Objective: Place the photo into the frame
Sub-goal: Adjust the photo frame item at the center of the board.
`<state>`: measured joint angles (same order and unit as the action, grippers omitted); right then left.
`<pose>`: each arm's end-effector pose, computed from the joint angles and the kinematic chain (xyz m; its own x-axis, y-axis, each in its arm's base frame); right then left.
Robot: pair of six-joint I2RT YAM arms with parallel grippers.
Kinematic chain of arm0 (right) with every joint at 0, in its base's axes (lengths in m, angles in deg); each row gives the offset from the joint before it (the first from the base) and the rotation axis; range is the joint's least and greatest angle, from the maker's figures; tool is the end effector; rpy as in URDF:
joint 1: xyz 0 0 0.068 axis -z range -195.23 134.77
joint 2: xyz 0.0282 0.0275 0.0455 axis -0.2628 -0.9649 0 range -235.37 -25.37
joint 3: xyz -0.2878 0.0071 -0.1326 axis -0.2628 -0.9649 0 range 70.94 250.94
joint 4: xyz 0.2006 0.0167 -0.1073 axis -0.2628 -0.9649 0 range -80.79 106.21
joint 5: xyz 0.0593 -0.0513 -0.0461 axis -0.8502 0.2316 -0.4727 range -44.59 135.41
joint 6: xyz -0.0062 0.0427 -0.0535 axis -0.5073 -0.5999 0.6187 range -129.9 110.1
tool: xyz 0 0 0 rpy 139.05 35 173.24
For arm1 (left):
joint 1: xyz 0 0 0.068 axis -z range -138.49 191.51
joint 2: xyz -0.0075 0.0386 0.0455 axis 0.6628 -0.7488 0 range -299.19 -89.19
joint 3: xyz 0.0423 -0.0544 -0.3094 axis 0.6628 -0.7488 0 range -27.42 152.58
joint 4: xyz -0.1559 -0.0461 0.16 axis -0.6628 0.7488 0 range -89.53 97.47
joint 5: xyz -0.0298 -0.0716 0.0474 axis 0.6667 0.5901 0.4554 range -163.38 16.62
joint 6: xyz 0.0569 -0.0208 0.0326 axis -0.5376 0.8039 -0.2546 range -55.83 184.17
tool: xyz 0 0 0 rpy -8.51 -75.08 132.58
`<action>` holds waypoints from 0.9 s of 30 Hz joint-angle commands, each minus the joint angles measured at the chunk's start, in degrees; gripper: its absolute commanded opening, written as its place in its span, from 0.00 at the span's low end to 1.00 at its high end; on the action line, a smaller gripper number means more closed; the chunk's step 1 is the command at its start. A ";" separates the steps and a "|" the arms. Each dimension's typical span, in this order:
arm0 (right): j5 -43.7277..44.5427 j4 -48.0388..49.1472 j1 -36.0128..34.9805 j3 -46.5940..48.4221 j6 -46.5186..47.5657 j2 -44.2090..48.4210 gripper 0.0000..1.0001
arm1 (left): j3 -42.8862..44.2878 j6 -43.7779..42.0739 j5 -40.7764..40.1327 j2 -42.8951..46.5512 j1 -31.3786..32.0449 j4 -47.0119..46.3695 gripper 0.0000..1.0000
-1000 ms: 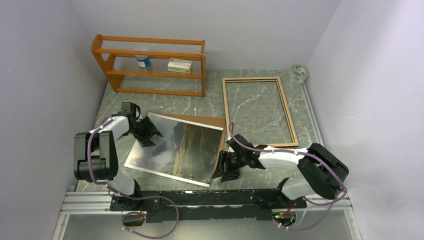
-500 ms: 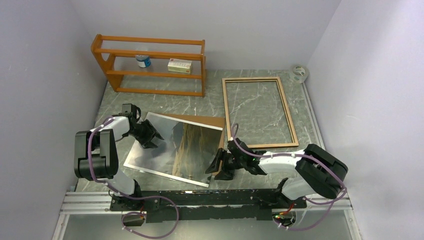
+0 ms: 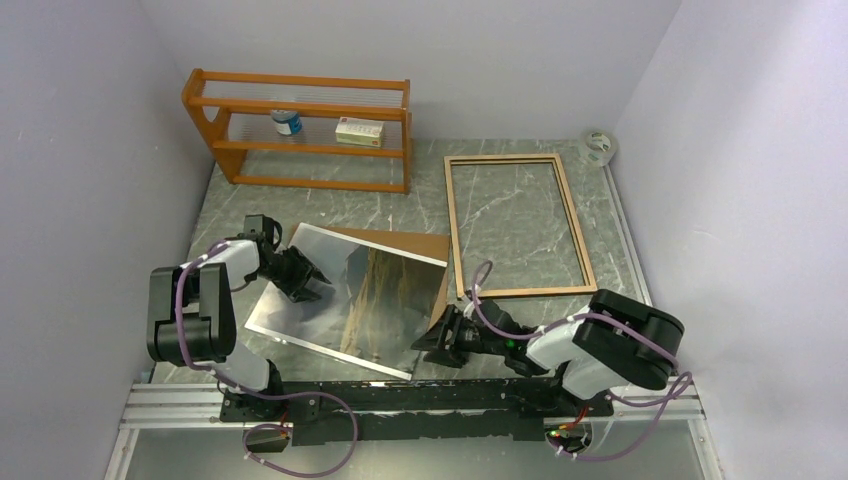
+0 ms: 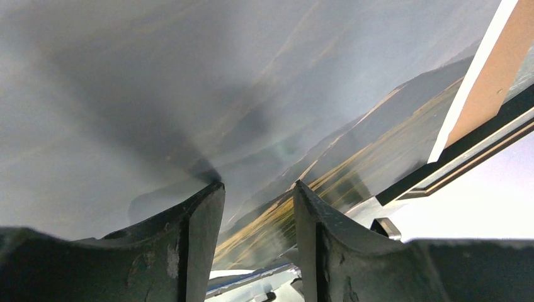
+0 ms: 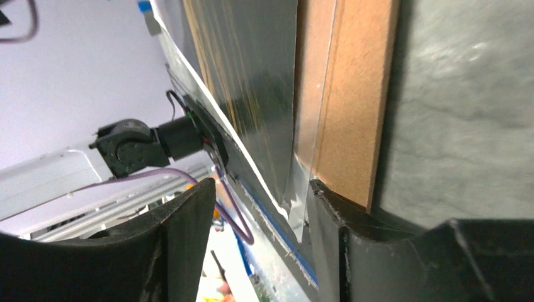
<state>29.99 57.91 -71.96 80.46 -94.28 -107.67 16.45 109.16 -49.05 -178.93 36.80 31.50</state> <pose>0.1011 0.1812 0.1723 -0.9541 0.2947 0.0527 0.1908 0.4629 0.8656 0.2366 -0.0034 0.1933 -0.6993 -0.7041 0.1234 -0.6733 0.5910 -0.4442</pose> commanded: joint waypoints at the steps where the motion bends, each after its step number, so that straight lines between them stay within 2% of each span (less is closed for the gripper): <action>1: 11.61 19.02 -0.08 -3.87 3.34 -1.55 0.57 | -4.74 -0.19 -8.06 -1.56 0.17 2.11 0.52; 5: 12.64 22.52 -0.18 -3.21 5.58 -1.84 0.51 | -4.94 0.09 -8.10 -1.30 0.21 2.11 0.52; 11: 12.07 24.46 -0.22 -3.23 7.04 -0.69 0.38 | -4.53 0.02 -8.08 -0.32 0.23 2.45 0.52; 18: 11.36 12.26 -0.22 -0.23 12.48 6.37 0.24 | -4.20 -0.34 -7.39 -0.13 0.23 2.63 0.51; 24: 12.61 3.78 -0.22 1.44 15.27 12.07 0.00 | -3.78 -0.69 -6.93 0.36 0.18 2.78 0.51; 27: 13.44 0.33 -0.16 2.44 15.57 14.03 0.00 | -2.80 -1.11 -7.19 1.93 0.17 3.41 0.53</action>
<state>41.00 62.32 -72.27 80.31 -81.43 -96.68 14.97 110.51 -48.78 -177.29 36.82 30.62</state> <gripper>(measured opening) 0.012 0.514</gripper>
